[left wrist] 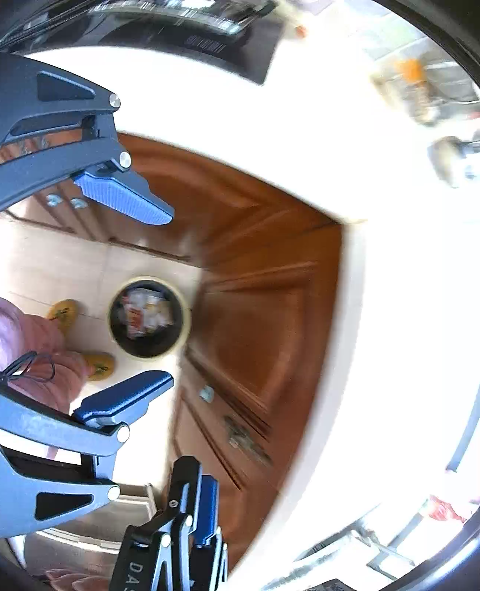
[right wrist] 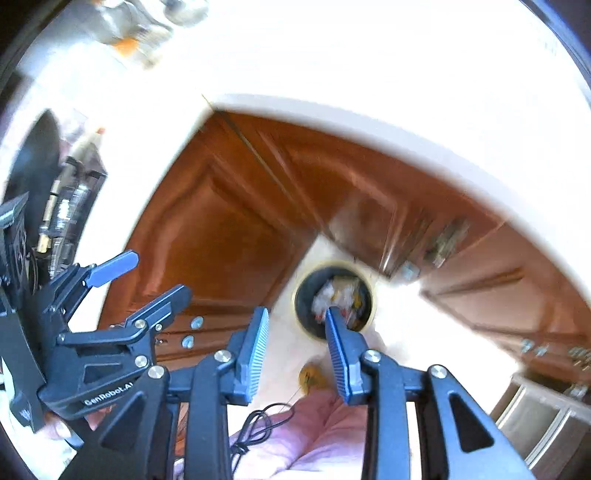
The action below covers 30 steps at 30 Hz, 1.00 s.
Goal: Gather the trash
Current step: 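Raise both tools back up over the counter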
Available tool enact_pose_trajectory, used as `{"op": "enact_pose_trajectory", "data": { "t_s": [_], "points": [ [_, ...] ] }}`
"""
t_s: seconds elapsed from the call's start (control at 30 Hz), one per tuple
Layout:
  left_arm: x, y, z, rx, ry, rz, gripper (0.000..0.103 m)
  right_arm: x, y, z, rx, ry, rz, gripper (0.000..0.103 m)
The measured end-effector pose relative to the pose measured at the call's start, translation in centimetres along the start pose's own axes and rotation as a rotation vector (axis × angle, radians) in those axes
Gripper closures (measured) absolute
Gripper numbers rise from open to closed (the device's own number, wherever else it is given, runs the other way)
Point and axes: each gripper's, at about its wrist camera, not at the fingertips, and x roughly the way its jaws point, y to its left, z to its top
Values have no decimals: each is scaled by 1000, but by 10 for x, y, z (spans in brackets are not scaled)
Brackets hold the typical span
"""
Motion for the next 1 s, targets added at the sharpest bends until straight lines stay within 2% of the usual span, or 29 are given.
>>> {"op": "enact_pose_trajectory", "data": {
  "t_s": [0.17, 0.33, 0.47, 0.57, 0.73, 0.9, 1.0],
  "points": [
    [-61, -8, 25, 23, -155, -27, 18, -75, 12, 9, -32, -179, -46, 71],
    [-116, -18, 47, 110, -322, 18, 15, -121, 8, 19, 15, -320, -49, 71],
    [-149, -22, 65, 150, -430, 66, 10, -155, 4, 29, 42, -395, -51, 71],
    [-164, -20, 76, 163, -476, 97, 10, -168, -1, 32, 67, -438, -54, 71],
    [-185, -17, 99, 144, -530, 100, 10, -181, -10, 50, 104, -468, -61, 71],
    [-181, -14, 123, 110, -543, 124, 10, -177, -28, 75, 130, -474, -69, 71],
    [-168, -10, 139, 87, -540, 144, 10, -164, -47, 98, 181, -466, -33, 71]
  ]
}}
